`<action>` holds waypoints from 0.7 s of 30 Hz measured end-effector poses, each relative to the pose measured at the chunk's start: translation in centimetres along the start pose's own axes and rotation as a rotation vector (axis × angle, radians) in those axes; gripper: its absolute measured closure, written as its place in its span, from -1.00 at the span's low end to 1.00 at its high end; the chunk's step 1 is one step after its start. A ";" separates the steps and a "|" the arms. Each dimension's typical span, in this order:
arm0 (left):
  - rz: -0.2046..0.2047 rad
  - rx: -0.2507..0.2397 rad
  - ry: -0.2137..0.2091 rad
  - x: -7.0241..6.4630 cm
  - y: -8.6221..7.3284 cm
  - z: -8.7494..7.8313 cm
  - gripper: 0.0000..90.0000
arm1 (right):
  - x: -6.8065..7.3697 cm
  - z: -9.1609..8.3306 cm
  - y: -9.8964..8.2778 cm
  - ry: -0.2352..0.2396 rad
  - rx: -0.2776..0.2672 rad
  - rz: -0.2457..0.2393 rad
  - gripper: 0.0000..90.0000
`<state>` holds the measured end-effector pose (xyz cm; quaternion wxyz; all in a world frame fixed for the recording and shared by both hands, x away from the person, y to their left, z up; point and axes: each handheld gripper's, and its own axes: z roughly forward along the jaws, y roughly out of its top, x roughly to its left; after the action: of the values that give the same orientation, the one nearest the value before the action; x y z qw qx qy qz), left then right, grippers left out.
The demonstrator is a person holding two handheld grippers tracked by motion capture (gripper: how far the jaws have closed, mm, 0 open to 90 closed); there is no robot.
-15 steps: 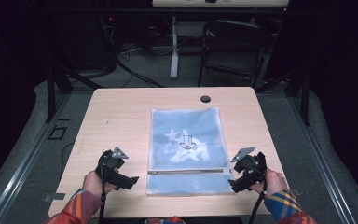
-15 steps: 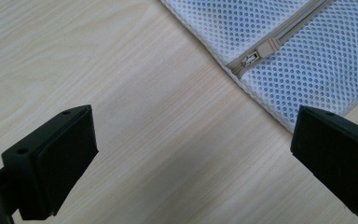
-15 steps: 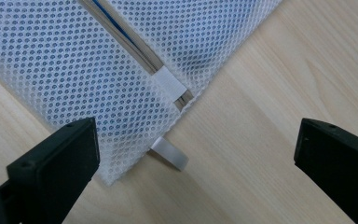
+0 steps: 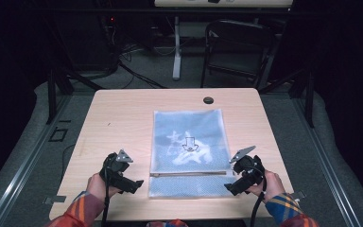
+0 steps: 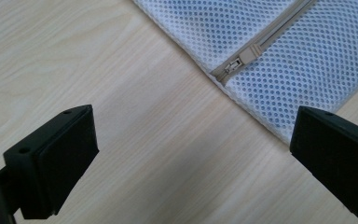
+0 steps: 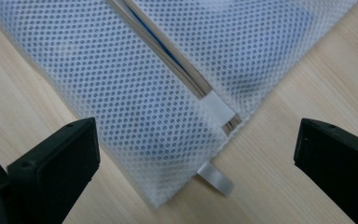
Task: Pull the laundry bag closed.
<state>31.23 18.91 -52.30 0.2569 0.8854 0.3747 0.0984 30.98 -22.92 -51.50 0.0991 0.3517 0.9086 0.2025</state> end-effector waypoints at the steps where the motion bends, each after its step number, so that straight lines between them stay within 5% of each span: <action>1: 0.005 -0.002 -0.008 -0.1 0.0 0.0 -0.98 | 0.3 0.1 0.4 0.007 -0.011 -0.011 -1.00; 21: 0.067 -0.054 -0.048 -0.9 0.2 0.0 -0.62 | 3.9 3.2 5.8 0.082 -0.037 -0.140 -0.92</action>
<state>30.72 18.11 -52.18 0.2861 0.8924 0.3356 0.0958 32.64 -15.43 -51.93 0.0824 0.2768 0.9304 0.2259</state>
